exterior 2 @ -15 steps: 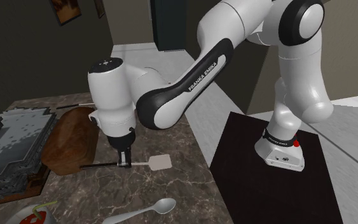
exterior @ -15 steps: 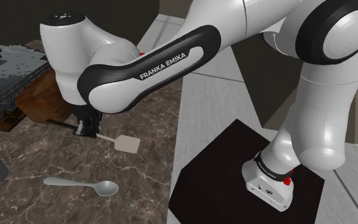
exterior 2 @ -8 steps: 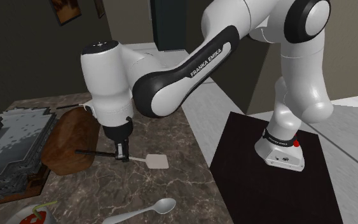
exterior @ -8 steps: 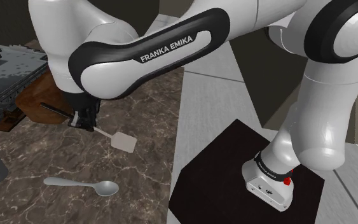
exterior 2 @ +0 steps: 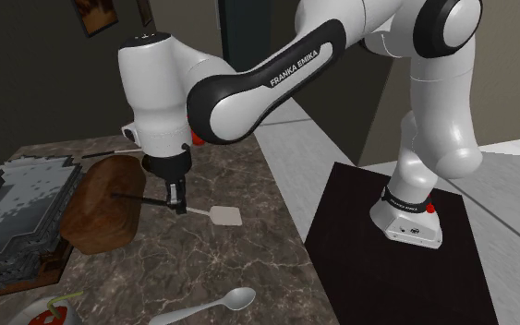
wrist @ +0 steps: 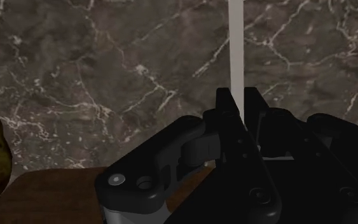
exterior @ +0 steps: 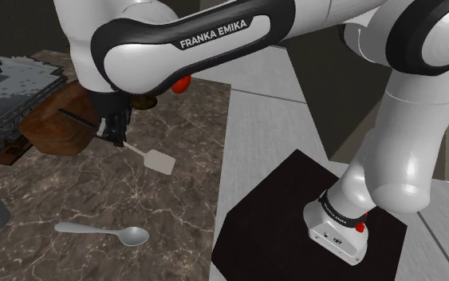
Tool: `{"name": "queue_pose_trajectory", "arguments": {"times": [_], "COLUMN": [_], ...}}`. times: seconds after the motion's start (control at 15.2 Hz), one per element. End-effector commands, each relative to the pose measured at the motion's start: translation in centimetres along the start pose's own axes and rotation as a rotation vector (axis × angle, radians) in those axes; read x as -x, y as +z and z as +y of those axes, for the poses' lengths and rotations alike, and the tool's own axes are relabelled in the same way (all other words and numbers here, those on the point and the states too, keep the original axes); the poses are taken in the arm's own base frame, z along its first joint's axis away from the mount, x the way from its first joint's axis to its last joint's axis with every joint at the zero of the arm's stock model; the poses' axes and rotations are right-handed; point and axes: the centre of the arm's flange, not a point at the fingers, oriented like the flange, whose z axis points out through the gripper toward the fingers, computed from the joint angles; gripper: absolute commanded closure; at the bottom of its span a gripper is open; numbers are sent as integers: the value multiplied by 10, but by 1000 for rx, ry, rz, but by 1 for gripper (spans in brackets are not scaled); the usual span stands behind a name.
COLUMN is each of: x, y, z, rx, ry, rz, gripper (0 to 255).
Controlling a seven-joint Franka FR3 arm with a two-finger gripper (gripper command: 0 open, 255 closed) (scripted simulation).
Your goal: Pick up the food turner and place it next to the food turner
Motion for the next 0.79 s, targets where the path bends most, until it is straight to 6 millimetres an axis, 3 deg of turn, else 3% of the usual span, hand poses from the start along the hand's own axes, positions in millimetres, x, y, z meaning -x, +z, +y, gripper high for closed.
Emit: {"name": "queue_pose_trajectory", "arguments": {"times": [0.0,0.73], "x": [1,6], "y": [0,-1], "z": [29,174], "rx": [0,0], "ry": [-1,-1], "rz": [0,0], "gripper": [255,255]}}
